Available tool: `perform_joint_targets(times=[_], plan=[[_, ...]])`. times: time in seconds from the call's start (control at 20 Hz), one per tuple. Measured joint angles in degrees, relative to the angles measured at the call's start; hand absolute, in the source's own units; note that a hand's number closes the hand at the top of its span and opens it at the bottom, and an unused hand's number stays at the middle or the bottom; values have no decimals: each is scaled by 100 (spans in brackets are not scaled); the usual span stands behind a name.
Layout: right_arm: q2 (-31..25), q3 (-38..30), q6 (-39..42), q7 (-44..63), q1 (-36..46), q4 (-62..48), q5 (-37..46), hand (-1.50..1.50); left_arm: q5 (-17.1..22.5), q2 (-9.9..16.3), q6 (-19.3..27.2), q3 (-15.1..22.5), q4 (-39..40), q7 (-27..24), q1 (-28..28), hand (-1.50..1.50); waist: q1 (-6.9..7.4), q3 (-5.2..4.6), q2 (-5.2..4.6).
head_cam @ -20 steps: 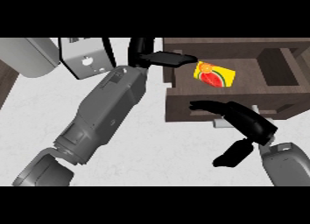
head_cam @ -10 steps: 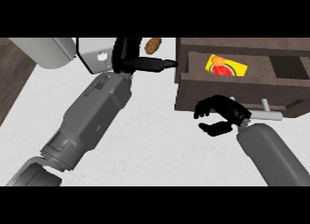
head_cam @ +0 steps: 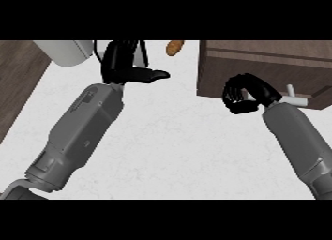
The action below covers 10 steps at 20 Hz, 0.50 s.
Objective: Pick up the cup, place it into the drawer and close the drawer
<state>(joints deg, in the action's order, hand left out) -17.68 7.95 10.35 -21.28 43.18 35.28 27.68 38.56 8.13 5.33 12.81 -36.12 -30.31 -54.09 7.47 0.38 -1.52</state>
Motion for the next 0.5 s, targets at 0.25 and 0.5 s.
perform_joint_targets(times=[0.25, 0.5], plan=[[-39, -263, 170, -268, 163, -362, -246, 150, 3, 178, -214, 39, -225, 63, 223, -150, 94, 18, 7], [-120, -417, 556, -336, 173, -412, -505, 150, -17, 246, -358, 106, -364, 110, 360, -150, 170, 38, -3]])
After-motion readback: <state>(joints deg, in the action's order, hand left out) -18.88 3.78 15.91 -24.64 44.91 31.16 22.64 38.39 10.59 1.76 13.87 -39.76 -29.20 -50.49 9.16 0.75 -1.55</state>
